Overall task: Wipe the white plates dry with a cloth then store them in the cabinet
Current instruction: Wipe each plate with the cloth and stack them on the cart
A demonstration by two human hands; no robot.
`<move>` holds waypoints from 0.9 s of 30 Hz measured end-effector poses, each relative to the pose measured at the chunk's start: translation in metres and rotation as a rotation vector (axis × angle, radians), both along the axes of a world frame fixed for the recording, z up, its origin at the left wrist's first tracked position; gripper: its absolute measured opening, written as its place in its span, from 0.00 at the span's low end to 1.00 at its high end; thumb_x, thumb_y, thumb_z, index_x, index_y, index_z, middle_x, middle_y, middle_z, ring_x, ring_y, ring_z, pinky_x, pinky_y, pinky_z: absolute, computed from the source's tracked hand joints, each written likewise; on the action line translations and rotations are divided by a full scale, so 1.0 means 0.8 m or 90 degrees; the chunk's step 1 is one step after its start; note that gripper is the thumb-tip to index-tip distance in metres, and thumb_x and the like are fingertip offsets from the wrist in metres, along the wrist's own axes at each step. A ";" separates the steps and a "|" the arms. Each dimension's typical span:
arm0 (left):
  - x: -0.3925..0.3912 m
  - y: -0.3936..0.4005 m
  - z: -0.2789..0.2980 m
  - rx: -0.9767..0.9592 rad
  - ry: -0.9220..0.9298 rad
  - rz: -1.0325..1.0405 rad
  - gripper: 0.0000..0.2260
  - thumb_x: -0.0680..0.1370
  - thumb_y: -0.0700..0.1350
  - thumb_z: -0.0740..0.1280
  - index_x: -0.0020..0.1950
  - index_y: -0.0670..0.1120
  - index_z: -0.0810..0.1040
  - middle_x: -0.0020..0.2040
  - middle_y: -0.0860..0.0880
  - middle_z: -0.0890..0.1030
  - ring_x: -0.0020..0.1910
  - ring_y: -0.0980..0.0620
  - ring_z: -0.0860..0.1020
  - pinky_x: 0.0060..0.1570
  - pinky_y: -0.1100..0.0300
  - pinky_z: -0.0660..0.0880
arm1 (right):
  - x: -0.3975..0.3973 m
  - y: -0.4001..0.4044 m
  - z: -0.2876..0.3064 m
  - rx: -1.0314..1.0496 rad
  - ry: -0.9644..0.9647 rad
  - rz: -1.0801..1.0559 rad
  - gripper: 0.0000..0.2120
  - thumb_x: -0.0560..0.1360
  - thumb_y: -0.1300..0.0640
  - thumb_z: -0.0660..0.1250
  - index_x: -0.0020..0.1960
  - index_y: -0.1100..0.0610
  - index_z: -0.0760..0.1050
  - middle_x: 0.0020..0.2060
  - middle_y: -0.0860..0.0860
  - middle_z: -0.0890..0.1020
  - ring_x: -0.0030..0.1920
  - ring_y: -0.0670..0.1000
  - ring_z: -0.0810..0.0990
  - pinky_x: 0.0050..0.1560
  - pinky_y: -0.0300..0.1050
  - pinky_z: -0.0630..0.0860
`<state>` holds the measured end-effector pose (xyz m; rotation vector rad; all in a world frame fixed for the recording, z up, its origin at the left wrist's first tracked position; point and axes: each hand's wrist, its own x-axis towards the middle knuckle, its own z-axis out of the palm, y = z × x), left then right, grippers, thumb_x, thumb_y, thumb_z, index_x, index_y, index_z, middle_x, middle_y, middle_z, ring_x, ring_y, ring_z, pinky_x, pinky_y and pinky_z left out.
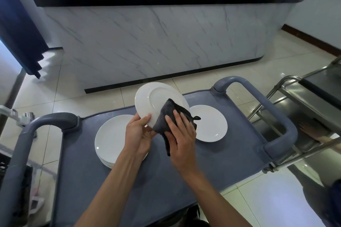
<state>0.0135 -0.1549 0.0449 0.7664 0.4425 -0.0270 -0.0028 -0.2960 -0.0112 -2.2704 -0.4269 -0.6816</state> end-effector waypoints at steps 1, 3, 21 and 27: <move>0.000 0.000 0.000 -0.009 0.001 0.000 0.15 0.81 0.35 0.62 0.67 0.40 0.77 0.61 0.39 0.82 0.51 0.43 0.84 0.39 0.53 0.82 | 0.001 -0.002 0.000 -0.001 0.004 -0.003 0.20 0.85 0.50 0.55 0.75 0.50 0.69 0.77 0.49 0.65 0.78 0.52 0.61 0.73 0.60 0.61; -0.001 0.001 0.001 -0.018 -0.003 -0.008 0.15 0.81 0.34 0.62 0.67 0.40 0.77 0.60 0.39 0.83 0.50 0.43 0.85 0.40 0.52 0.83 | 0.005 -0.007 0.000 0.003 0.012 -0.009 0.21 0.84 0.51 0.57 0.76 0.50 0.67 0.77 0.49 0.65 0.78 0.51 0.60 0.74 0.59 0.62; -0.011 0.029 -0.010 0.026 -0.086 -0.117 0.13 0.73 0.38 0.66 0.57 0.41 0.80 0.53 0.43 0.85 0.48 0.45 0.84 0.45 0.49 0.83 | 0.053 -0.044 0.037 0.151 0.065 -0.015 0.21 0.81 0.56 0.63 0.73 0.53 0.71 0.75 0.51 0.69 0.76 0.50 0.64 0.75 0.47 0.62; -0.014 0.036 -0.016 0.068 -0.112 -0.179 0.13 0.74 0.36 0.65 0.57 0.40 0.80 0.51 0.42 0.85 0.45 0.44 0.85 0.41 0.49 0.84 | 0.067 -0.051 0.046 0.153 0.106 -0.031 0.21 0.81 0.54 0.63 0.74 0.52 0.71 0.75 0.50 0.69 0.75 0.49 0.65 0.75 0.48 0.63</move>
